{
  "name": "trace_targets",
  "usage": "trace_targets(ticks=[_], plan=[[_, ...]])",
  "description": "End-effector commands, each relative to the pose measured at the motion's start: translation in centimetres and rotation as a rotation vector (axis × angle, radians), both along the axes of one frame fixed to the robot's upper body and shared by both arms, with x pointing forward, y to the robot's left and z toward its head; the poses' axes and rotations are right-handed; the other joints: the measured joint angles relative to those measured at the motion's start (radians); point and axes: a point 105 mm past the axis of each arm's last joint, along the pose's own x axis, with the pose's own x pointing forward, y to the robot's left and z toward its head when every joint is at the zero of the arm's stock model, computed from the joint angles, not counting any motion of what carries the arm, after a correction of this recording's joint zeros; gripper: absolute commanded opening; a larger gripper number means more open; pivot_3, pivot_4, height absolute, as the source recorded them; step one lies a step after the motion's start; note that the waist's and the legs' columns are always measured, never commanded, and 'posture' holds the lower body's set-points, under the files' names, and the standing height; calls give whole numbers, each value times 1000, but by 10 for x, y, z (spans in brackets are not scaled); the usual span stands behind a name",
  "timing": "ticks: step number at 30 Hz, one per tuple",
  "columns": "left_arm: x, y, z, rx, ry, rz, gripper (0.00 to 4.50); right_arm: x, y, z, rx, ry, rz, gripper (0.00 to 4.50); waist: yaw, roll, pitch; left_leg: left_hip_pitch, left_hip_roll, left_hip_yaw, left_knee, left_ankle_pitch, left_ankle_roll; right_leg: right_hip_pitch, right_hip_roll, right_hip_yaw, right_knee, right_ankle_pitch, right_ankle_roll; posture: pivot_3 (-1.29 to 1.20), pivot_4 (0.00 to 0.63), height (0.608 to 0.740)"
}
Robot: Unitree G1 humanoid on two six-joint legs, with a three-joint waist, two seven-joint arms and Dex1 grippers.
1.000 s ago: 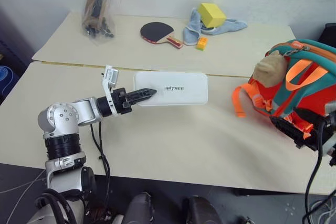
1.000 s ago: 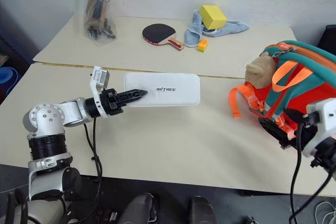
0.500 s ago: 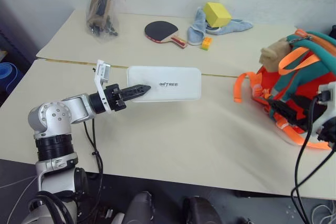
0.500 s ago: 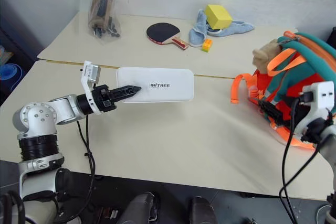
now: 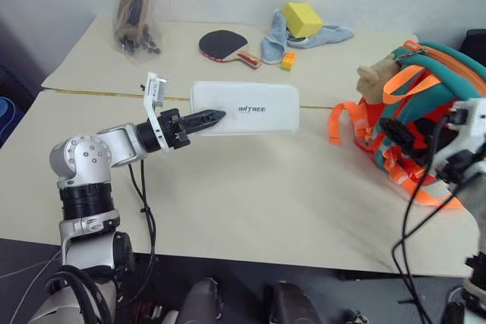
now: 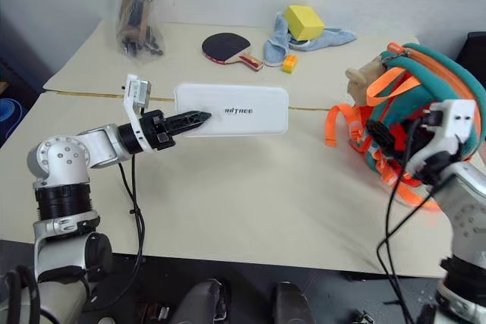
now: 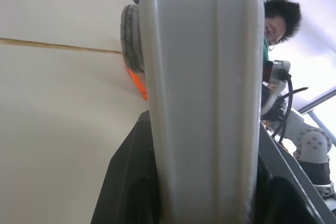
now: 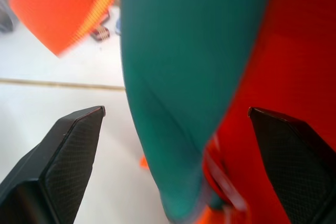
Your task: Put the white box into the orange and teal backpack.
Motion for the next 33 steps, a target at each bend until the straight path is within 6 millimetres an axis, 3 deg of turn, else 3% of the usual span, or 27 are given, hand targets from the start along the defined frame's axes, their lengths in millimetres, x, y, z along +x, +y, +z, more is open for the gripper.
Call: trace_targets(ticks=[1,4,15,24,28,33], plan=[[2,-1,19,-18,-78,0,1378,19,-2,6,-3,-51,-42,4472,-6,0,0,0,0,0,0,0,0,0,0,0,0,0,0,0,150,740],[2,-1,23,-20,-91,-1,1378,27,-4,8,-11,-72,-53,3869,-8,0,0,-1,-1,0,1,1,2,1,-2,0,0,0,0,0,150,740],[1,3,23,-28,-90,27,1378,29,-2,9,-14,-107,-56,88,-11,0,0,-1,-1,0,1,1,2,0,-2,0,1,0,0,0,150,740],[3,2,26,-27,-91,28,1378,13,22,8,-50,-114,118,14,-9,0,0,-1,-1,0,1,1,2,0,-2,0,1,0,0,0,150,740],[7,4,29,-26,-99,40,1378,-26,58,21,-81,-132,405,14,-8,0,0,-1,-1,0,0,1,2,0,-1,0,0,0,0,0,150,740],[12,11,40,-28,-162,59,1378,-75,78,31,-121,-83,670,14,-7,-1,2,-1,-1,0,0,1,2,0,-1,0,-1,0,0,0,150,740]])
